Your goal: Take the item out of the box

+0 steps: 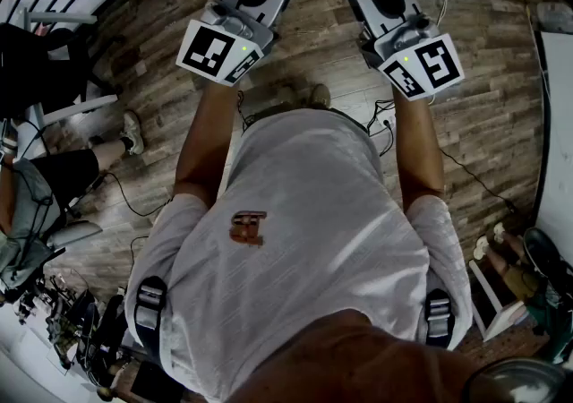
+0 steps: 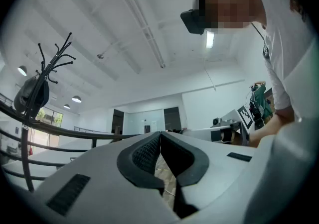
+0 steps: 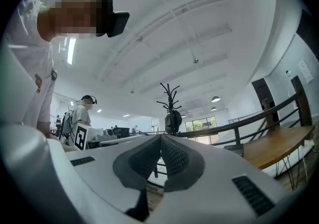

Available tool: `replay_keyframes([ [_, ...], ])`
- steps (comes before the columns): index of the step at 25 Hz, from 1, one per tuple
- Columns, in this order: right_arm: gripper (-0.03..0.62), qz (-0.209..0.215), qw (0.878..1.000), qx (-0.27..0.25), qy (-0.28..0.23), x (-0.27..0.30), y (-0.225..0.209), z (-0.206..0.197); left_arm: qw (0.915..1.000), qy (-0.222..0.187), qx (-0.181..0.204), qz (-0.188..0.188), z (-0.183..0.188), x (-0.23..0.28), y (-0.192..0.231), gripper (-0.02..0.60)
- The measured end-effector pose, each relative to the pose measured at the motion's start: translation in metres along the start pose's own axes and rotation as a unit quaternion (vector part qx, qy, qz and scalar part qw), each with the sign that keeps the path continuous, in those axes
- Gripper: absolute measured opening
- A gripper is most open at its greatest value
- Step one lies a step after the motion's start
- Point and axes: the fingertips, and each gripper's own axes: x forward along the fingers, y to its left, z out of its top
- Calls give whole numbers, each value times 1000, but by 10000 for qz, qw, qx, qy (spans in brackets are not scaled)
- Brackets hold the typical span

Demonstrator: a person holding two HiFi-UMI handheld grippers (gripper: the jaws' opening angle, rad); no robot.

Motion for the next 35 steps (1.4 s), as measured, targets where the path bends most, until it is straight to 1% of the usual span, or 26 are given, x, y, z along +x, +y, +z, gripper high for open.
replay_keyframes([
  [12,32,60,10000,32,54,1,-13,-6,10000,55,1,74,-8,10,2,20],
  [17,34,111,9998,155,-58,2,-23,0,9998,20,6,181,-8,15,8,20],
  [22,34,175,9998,79,-35,-2,-34,5,9996,-3,29,288,-6,23,8,20],
  [29,34,288,9996,-22,66,-5,-55,-1,9991,10,75,417,-16,41,12,20],
  [35,34,384,9992,-106,102,-17,-73,3,9986,10,147,505,-18,58,5,20],
])
